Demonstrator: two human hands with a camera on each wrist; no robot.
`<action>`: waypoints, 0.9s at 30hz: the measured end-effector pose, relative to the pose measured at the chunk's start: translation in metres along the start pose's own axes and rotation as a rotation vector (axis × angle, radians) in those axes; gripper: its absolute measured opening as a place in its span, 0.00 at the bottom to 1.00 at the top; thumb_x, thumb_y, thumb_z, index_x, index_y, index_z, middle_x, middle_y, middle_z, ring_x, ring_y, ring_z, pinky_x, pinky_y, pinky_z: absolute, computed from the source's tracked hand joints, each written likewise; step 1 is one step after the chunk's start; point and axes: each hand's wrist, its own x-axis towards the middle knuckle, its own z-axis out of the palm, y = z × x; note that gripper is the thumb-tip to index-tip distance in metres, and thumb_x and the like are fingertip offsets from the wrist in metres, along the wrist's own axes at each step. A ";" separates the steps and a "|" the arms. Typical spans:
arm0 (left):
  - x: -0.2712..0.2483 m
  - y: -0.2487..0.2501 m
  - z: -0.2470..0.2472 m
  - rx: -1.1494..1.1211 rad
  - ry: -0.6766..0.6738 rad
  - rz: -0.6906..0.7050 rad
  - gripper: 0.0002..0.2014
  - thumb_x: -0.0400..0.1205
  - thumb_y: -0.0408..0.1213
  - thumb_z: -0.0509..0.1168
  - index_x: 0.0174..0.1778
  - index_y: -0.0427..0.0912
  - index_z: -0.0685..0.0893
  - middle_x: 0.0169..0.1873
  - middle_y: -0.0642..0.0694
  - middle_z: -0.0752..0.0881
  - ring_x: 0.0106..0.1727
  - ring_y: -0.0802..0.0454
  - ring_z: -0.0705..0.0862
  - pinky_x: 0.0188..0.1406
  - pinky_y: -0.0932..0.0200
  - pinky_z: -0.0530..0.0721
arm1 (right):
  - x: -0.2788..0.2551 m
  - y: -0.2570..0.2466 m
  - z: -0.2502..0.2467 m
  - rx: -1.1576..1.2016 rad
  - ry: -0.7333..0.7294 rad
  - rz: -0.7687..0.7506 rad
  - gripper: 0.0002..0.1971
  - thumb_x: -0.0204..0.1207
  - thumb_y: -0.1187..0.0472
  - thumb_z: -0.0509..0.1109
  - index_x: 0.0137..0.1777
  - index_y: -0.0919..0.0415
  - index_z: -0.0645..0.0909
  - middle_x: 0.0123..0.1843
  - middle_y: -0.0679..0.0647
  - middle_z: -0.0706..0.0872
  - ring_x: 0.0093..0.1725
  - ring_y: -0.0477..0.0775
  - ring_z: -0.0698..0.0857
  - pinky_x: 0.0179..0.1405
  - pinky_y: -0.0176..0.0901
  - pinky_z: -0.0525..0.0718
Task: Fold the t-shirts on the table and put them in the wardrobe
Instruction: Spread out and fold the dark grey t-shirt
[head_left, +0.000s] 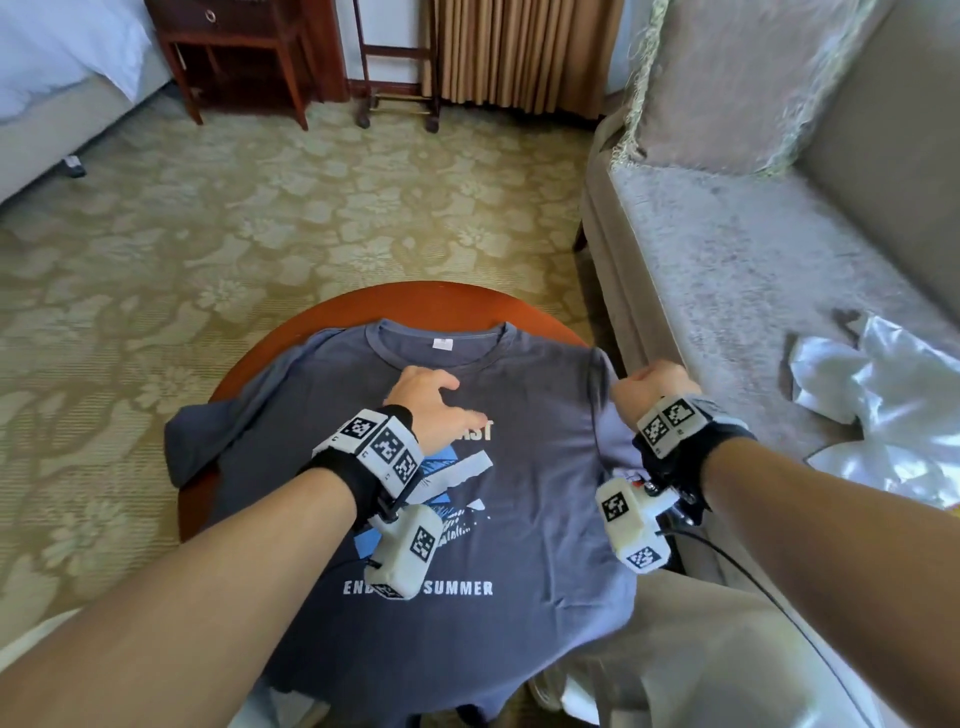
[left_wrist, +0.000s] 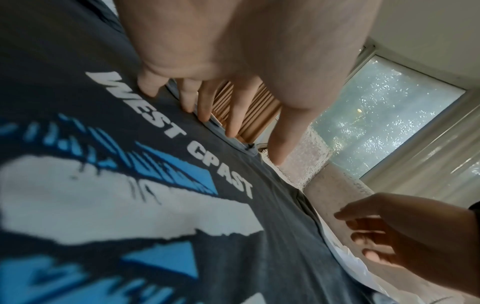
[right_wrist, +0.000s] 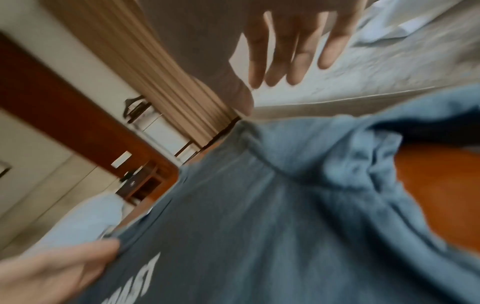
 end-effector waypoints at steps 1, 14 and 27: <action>-0.004 -0.004 -0.003 -0.004 0.032 -0.004 0.28 0.71 0.55 0.76 0.66 0.50 0.81 0.72 0.48 0.70 0.74 0.45 0.72 0.74 0.47 0.72 | -0.010 -0.006 0.005 -0.009 -0.025 -0.048 0.14 0.73 0.55 0.69 0.55 0.62 0.84 0.52 0.61 0.85 0.54 0.64 0.85 0.46 0.40 0.78; -0.028 -0.107 -0.088 0.378 0.088 -0.321 0.24 0.77 0.56 0.67 0.66 0.50 0.81 0.74 0.43 0.69 0.75 0.37 0.68 0.74 0.41 0.65 | -0.122 -0.084 0.129 -0.423 -0.295 -0.504 0.50 0.66 0.30 0.71 0.82 0.51 0.55 0.84 0.56 0.52 0.82 0.62 0.51 0.80 0.58 0.58; 0.033 -0.254 -0.136 -0.396 0.211 -0.560 0.52 0.44 0.65 0.81 0.61 0.38 0.84 0.61 0.40 0.86 0.57 0.39 0.86 0.62 0.44 0.83 | -0.145 -0.145 0.153 -0.558 -0.228 -0.389 0.55 0.56 0.39 0.77 0.80 0.57 0.56 0.80 0.58 0.53 0.81 0.63 0.52 0.77 0.66 0.61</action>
